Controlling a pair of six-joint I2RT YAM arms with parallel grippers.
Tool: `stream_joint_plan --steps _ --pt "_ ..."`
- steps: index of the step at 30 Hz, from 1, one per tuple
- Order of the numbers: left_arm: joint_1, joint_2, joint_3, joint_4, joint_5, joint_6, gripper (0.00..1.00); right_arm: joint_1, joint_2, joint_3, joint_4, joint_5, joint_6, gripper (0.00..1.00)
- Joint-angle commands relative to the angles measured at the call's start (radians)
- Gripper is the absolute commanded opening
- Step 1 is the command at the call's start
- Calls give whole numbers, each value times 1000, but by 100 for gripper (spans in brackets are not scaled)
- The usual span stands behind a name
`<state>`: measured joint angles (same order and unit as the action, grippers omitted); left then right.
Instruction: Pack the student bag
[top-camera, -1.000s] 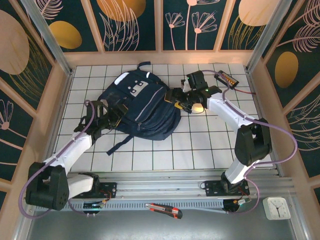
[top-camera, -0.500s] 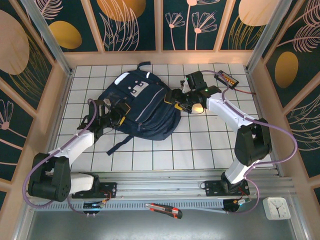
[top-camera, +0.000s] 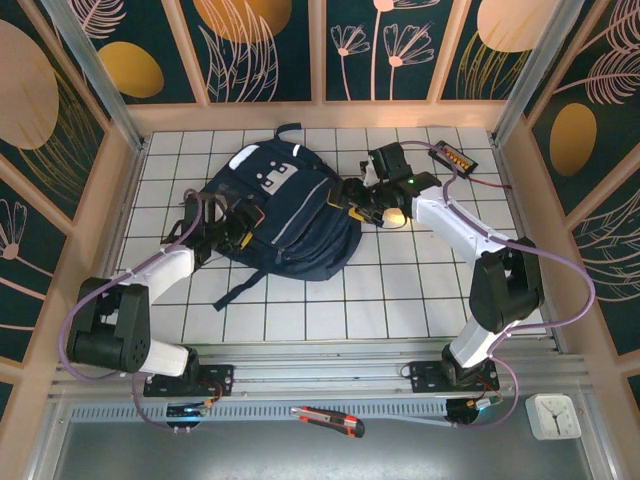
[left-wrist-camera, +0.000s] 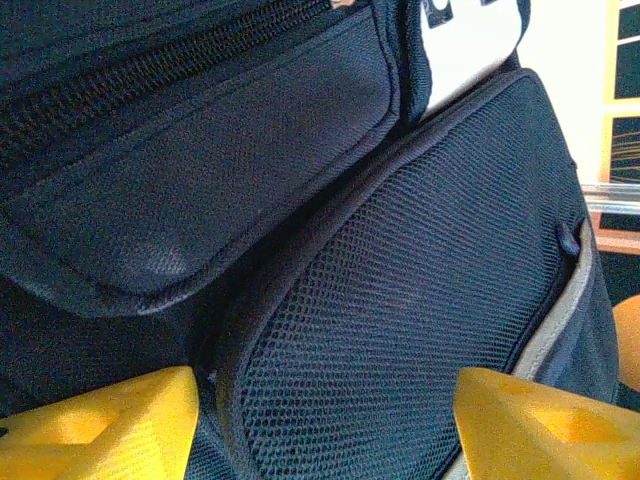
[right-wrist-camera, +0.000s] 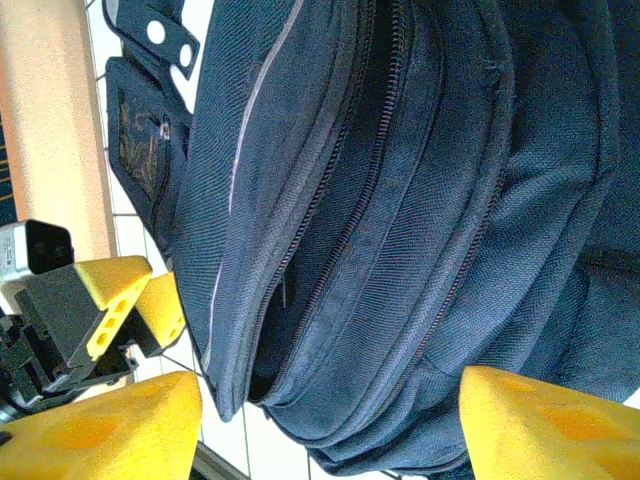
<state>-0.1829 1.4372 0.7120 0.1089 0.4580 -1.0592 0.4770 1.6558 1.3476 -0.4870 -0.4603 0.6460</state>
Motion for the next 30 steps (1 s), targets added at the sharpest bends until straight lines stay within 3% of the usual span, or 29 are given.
stream_joint_plan --steps 1,8,12,15,22,23,26,30 --pt "7 42 40 24 24 14 68 12 -37 28 -7 30 16 69" --pt "7 90 69 18 36 22 67 11 -33 44 -11 47 28 69" --pt "7 107 66 30 52 17 59 12 -26 59 -11 57 36 69" --pt "7 122 69 45 76 9 49 13 -21 67 -7 60 41 69" --pt "6 125 54 102 114 -28 11 20 -18 87 -10 71 41 69" --pt "7 120 50 123 121 -45 0 23 -21 90 -16 81 39 68" --pt "7 104 13 246 143 -163 0 39 -30 107 -65 144 46 68" --pt "4 59 -71 454 109 -389 0 126 -29 181 -225 388 55 66"
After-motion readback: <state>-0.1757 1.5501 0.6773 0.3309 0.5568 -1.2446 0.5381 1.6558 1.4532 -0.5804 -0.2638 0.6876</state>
